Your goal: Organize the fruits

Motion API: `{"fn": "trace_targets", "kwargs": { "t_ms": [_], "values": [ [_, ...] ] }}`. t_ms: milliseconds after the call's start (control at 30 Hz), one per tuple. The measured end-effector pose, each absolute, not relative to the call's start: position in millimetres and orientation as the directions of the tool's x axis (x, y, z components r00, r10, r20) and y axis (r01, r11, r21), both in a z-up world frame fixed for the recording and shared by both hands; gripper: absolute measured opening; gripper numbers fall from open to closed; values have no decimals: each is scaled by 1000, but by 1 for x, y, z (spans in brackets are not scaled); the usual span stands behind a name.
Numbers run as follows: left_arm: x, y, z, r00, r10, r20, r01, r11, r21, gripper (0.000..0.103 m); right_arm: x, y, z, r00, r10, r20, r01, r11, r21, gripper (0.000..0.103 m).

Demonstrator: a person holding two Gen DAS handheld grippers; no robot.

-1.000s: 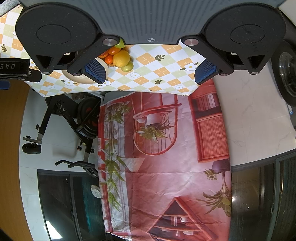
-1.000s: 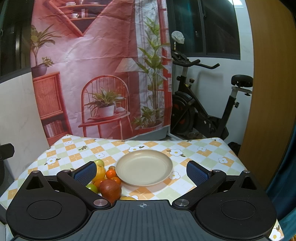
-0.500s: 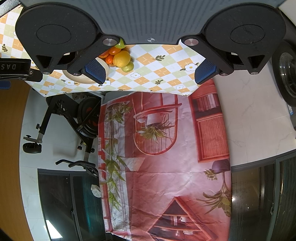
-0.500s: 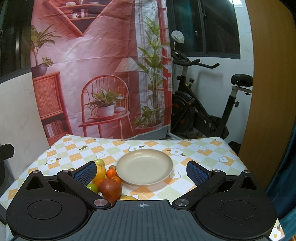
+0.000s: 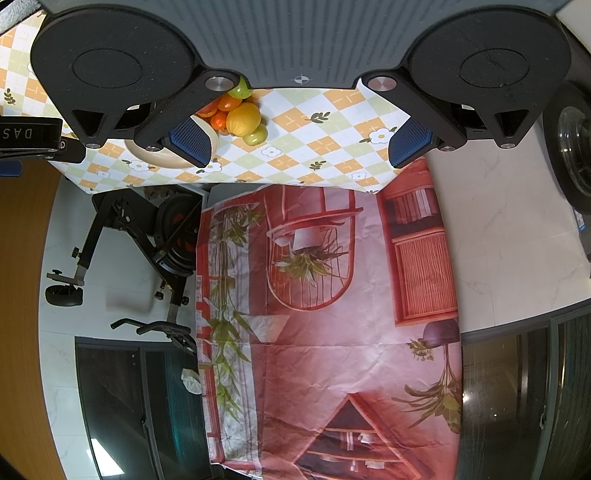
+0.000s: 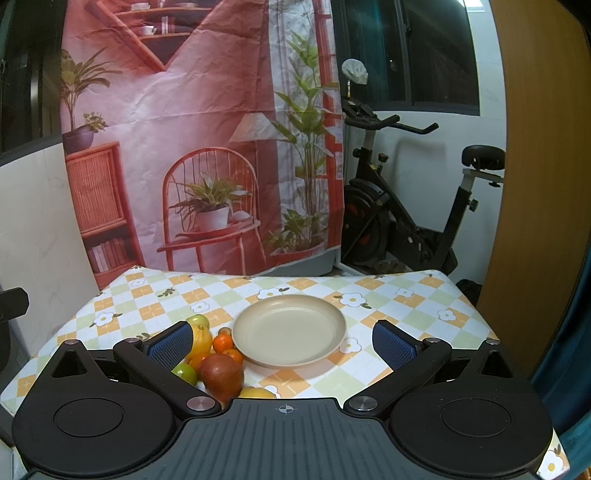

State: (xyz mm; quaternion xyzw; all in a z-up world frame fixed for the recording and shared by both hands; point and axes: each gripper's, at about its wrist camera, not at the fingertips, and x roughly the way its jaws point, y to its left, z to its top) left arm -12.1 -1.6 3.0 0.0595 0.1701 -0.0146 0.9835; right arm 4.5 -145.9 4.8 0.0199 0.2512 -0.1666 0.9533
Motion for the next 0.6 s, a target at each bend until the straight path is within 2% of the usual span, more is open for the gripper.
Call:
{"fn": "trace_targets", "kwargs": {
  "t_ms": [300, 533, 600],
  "values": [
    [-1, 5, -4, 941, -9, -338, 47, 993, 104, 103, 7, -153, -3, 819, -289, -495, 321, 947, -21, 103],
    [23, 18, -19, 928, -19, -372, 37, 998, 42, 102, 16, -166, -33, 845, -313, -433, 311, 947, -78, 103],
    [32, 21, -27, 922, -39, -386, 48, 999, 15, 97, 19, -170, -46, 850, -314, -424, 299, 949, -102, 103]
  ]
}}
